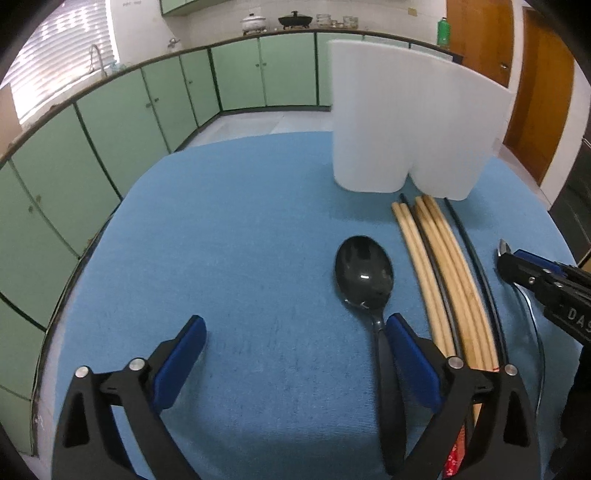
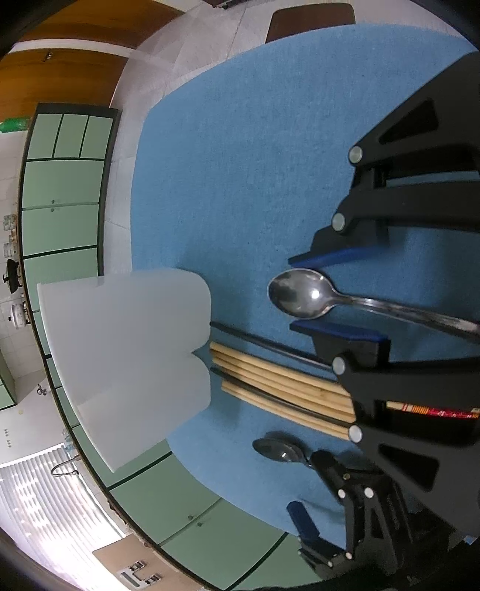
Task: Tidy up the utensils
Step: 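Grasp the silver spoon with the right tool while the left tool grasps the black spoon, then lift and lower the silver spoon into the white holder while the left tool inserts the black spoon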
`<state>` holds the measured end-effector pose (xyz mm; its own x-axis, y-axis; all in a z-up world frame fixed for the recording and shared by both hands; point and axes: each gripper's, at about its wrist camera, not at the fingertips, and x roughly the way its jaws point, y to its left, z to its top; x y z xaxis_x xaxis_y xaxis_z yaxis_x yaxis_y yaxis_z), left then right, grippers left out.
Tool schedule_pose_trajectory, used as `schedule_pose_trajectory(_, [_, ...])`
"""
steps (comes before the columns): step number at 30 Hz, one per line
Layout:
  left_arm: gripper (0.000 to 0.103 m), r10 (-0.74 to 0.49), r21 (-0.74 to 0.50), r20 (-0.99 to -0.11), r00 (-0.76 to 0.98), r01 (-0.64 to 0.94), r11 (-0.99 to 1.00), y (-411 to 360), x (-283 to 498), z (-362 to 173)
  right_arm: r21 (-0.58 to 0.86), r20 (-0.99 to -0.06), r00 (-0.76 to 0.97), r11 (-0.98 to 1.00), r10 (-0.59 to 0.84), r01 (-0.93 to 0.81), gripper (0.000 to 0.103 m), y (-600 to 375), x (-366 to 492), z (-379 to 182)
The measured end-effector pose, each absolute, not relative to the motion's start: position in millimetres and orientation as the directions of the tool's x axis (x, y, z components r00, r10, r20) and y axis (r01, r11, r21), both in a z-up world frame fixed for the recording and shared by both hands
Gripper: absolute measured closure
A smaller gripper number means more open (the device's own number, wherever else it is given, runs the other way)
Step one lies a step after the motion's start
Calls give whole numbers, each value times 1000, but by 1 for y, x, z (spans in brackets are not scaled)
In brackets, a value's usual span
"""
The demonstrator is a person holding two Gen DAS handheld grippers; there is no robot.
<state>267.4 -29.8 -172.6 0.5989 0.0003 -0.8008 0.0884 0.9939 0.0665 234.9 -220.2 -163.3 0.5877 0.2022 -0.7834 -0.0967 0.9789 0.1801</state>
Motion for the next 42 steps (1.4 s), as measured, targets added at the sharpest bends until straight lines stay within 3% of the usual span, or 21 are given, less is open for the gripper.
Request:
schedule_pose_trajectory(4, [6,-43,22,-796,604,101,995,-34,271,-162,180,-791,580,980,196,-86,75,-224,238,-162])
schedule_pose_trajectory(16, [8,-6,48,-824,567,79,996,-42,307,-169,214,-816,535,974,219,-72,70,-227,252,-157])
schedule_pose_trajectory(18, [18,-39,7,-839,542,81,997,-39,311,-174,228,-821,522,971,231,-70,70,-229,256,-156])
schedule_pose_trajectory(19, [20,-46,-3,-833,551,78,997,-35,314,-172,225,-825,517,972,229,-72,75,-230,258,-155])
schedule_pose_trajectory(23, [63,-102,-53,-820,563,103,993,-28,315,-165,228,-830,506,970,236,-79,77,-234,258,-154])
schedule_pose_trajectory(24, [68,-124,-75,-819,561,109,991,-26,315,-164,230,-828,508,970,236,-77,77,-235,257,-154])
schedule_pose_trajectory(26, [68,-161,-117,-813,559,114,987,-22,312,-162,233,-809,538,969,238,-79,77,-239,251,-149])
schedule_pose_trajectory(28, [68,-187,-143,-784,592,121,982,-15,307,-155,235,-763,598,967,245,-97,78,-243,240,-140])
schedule_pose_trajectory(32, [68,-244,-174,-635,733,171,970,-6,275,-125,227,-630,728,961,269,-158,78,-249,215,-110])
schedule_pose_trajectory(39, [68,-243,-144,-457,856,198,970,-6,253,-82,253,-461,818,934,345,-252,78,-260,204,-65])
schedule_pose_trajectory(40, [68,-239,-139,-432,870,197,970,-5,254,-74,253,-444,824,932,351,-261,99,-262,205,-58])
schedule_pose_trajectory(42, [68,-235,-130,-390,890,199,971,-11,254,-62,263,-427,827,925,365,-273,102,-267,211,-46])
